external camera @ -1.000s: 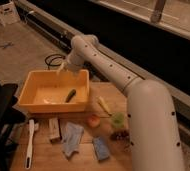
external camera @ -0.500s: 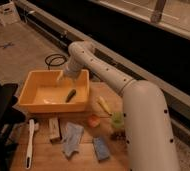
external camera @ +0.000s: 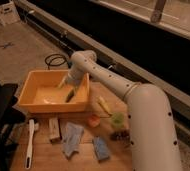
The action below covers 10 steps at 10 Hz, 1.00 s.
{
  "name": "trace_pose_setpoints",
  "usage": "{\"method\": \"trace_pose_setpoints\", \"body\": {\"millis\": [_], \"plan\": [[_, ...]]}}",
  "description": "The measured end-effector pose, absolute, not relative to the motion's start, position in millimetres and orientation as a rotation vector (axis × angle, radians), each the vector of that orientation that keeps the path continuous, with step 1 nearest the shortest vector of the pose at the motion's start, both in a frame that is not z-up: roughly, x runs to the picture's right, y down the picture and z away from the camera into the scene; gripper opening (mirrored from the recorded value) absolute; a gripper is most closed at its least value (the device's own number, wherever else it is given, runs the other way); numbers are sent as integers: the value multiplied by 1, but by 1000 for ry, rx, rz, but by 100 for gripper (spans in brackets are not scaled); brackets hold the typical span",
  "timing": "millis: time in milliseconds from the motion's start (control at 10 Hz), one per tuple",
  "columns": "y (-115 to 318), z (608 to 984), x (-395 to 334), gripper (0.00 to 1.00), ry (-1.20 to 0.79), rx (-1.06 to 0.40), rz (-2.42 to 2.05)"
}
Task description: Place pepper in table surface
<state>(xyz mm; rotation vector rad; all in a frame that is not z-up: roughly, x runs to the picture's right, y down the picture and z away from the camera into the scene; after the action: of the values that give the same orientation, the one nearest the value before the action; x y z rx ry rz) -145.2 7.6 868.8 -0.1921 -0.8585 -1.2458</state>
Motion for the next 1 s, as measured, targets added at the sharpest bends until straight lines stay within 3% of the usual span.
{"method": "trace_pose_setpoints", "body": {"millis": [500,1000], "plan": [[7,870,-147,65,-841,-205,-1251],[27,897,-127,65,-666,-327,-1219]]}}
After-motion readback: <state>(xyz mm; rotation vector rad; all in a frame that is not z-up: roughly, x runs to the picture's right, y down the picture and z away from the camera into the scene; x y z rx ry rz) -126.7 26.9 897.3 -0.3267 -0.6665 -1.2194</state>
